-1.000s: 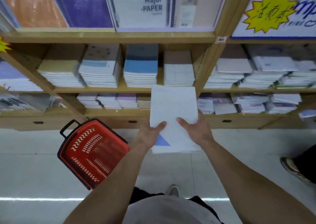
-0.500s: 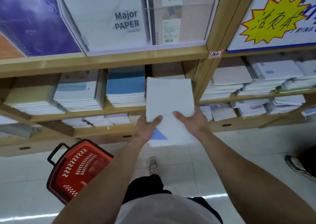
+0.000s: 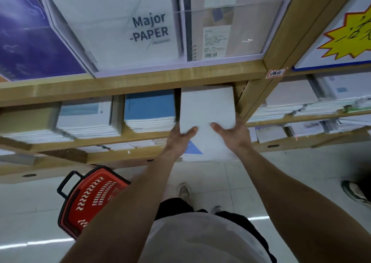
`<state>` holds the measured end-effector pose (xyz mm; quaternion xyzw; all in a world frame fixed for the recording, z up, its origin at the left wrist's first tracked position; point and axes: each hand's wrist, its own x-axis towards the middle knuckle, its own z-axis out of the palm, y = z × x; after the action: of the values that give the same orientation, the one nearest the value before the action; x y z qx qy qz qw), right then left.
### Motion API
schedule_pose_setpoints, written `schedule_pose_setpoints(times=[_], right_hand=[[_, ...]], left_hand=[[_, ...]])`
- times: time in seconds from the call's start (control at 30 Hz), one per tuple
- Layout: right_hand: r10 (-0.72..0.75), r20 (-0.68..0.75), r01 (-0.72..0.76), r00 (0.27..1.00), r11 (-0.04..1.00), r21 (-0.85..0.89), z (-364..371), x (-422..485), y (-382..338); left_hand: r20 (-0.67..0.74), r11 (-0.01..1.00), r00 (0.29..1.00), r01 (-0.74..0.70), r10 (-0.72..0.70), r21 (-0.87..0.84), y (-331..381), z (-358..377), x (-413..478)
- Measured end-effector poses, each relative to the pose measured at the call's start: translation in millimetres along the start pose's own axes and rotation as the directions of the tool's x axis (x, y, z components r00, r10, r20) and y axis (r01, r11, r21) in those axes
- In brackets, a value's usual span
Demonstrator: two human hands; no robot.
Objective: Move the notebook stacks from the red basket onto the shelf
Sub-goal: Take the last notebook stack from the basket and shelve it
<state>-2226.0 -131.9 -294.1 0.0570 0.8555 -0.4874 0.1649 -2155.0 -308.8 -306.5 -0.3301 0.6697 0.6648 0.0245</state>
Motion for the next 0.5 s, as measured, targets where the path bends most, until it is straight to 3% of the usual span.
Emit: schedule_pose_setpoints(times=[0.2, 0.4, 0.5], right_hand=[[-0.001, 0.070, 0.001, 0.998, 1.000, -0.004, 1, 21, 6], [-0.056, 0.028, 0.056, 0.998, 0.998, 0.013, 4, 29, 11], [-0.003, 0.061, 0.001, 0.998, 0.999, 0.033, 6, 46, 8]], left_hand=[[-0.077, 0.998, 0.996, 0.048, -0.050, -0.032, -4, 11, 9], [-0.145, 0.999, 0.989, 0.040, -0.042, -0.015, -6, 16, 15], [-0.159, 0.998, 0.986, 0.051, -0.057, -0.043, 3, 16, 27]])
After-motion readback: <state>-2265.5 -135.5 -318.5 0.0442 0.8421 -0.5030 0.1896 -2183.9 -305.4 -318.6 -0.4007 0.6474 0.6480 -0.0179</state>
